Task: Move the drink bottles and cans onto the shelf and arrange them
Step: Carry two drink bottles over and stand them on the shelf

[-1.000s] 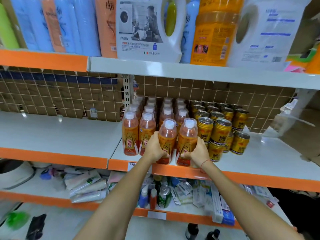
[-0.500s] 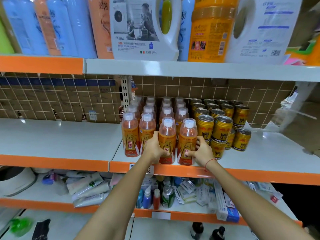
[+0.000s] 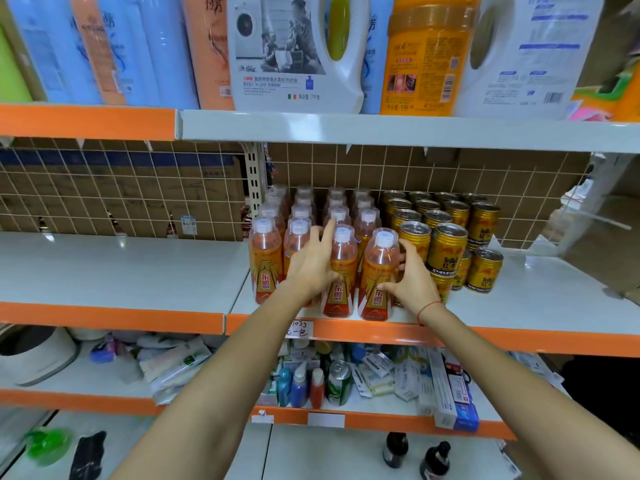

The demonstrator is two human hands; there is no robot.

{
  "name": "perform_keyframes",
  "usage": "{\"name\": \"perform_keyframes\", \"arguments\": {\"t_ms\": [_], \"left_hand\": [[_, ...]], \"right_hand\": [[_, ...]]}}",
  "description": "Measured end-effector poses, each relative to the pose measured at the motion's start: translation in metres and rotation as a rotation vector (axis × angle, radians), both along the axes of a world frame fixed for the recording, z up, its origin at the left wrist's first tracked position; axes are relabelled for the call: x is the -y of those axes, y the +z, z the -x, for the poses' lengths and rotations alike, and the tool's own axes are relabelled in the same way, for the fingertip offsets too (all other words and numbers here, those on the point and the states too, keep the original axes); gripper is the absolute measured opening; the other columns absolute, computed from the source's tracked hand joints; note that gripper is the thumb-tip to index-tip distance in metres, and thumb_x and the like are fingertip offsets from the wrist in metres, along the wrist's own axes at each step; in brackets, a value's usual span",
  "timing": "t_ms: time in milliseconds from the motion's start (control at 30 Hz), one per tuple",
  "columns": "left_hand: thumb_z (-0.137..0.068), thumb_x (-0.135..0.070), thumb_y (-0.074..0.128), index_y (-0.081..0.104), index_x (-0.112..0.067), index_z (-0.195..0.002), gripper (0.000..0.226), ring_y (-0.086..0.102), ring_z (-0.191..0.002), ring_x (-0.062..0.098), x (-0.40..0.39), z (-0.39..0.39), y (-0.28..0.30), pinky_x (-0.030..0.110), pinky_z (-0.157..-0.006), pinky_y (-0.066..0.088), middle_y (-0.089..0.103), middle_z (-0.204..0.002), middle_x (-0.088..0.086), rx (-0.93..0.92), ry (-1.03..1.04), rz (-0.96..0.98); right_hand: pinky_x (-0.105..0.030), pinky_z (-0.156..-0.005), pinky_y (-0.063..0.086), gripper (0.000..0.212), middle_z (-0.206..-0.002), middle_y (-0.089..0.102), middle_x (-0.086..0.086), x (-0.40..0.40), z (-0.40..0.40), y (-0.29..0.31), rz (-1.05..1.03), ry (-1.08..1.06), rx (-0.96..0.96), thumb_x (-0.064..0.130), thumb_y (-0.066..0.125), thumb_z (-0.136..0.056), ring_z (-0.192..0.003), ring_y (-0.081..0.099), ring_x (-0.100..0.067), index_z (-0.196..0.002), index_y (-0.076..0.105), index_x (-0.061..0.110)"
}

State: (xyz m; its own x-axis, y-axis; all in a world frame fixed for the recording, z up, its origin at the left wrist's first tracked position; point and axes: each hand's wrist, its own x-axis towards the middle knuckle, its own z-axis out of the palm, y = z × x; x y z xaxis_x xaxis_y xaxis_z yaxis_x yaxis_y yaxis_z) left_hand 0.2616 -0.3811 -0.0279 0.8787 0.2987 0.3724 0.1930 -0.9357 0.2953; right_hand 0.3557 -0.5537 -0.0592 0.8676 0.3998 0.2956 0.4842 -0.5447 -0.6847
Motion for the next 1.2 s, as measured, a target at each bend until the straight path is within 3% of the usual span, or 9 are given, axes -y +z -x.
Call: {"name": "perform_keyframes", "arguments": {"t_ms": [67, 133, 233, 333, 433, 600, 1200], "left_hand": [[-0.069, -0.029, 0.084, 0.006, -0.019, -0.151, 0.114, 0.053, -0.114, 0.027, -0.002, -0.003, 0.013, 0.037, -0.081, 0.054, 0.025, -0.148, 0.008, -0.005, -0.037, -0.116], [-0.067, -0.035, 0.084, 0.009, -0.015, -0.151, 0.115, 0.039, -0.131, 0.028, -0.003, -0.010, 0.025, 0.040, -0.100, 0.045, 0.023, -0.152, 0.008, -0.047, -0.088, -0.188], [-0.067, -0.040, 0.082, 0.009, -0.013, -0.152, 0.115, 0.025, -0.140, 0.030, -0.002, -0.022, 0.041, 0.040, -0.112, 0.029, 0.022, -0.154, 0.012, -0.219, -0.139, -0.303], [-0.067, -0.036, 0.084, 0.007, -0.013, -0.152, 0.117, 0.023, -0.141, 0.032, -0.003, -0.030, 0.044, 0.041, -0.112, 0.029, 0.018, -0.155, 0.015, -0.362, -0.155, -0.294], [-0.068, -0.030, 0.084, 0.009, -0.011, -0.151, 0.114, 0.024, -0.140, 0.032, -0.004, -0.033, 0.043, 0.040, -0.110, 0.033, 0.017, -0.154, 0.014, -0.362, -0.163, -0.241], [-0.068, -0.028, 0.084, 0.014, -0.012, -0.151, 0.110, 0.028, -0.137, 0.031, -0.010, -0.036, 0.040, 0.040, -0.107, 0.036, 0.021, -0.152, 0.014, -0.323, -0.182, -0.198], [-0.070, -0.024, 0.083, 0.016, -0.016, -0.151, 0.106, 0.030, -0.137, 0.034, -0.027, -0.051, 0.037, 0.040, -0.107, 0.037, 0.019, -0.152, 0.015, -0.288, -0.185, -0.124]], "right_hand": [[-0.046, -0.095, 0.049, 0.108, -0.146, 0.033, -0.004, 0.001, 0.001, 0.012, 0.050, 0.019, 0.088, 0.021, 0.085, -0.066, -0.128, 0.045, -0.024, -0.146, 0.013, 0.032], [-0.042, -0.093, 0.050, 0.109, -0.151, 0.022, -0.004, 0.000, 0.000, 0.024, 0.168, 0.065, 0.215, 0.023, 0.084, -0.067, -0.131, 0.041, -0.025, -0.148, 0.010, 0.030], [-0.038, -0.095, 0.048, 0.108, -0.153, 0.014, -0.004, -0.001, -0.005, 0.042, 0.369, 0.137, 0.318, 0.027, 0.084, -0.066, -0.135, 0.035, -0.027, -0.148, 0.013, 0.027], [-0.038, -0.095, 0.048, 0.109, -0.152, 0.015, -0.005, -0.006, -0.012, 0.054, 0.537, 0.199, 0.322, 0.028, 0.085, -0.064, -0.134, 0.034, -0.028, -0.148, 0.015, 0.026], [-0.038, -0.093, 0.049, 0.111, -0.146, 0.026, -0.006, -0.011, -0.014, 0.057, 0.599, 0.217, 0.325, 0.030, 0.086, -0.062, -0.130, 0.038, -0.027, -0.147, 0.015, 0.023], [-0.037, -0.083, 0.052, 0.105, -0.135, 0.033, -0.006, -0.016, -0.016, 0.058, 0.580, 0.211, 0.349, 0.030, 0.087, -0.059, -0.120, 0.045, -0.027, -0.142, 0.023, 0.022], [-0.035, -0.087, 0.049, 0.101, -0.139, 0.030, -0.007, -0.025, -0.025, 0.057, 0.543, 0.248, 0.337, 0.025, 0.085, -0.064, -0.123, 0.043, -0.027, -0.143, 0.022, 0.023]]}}
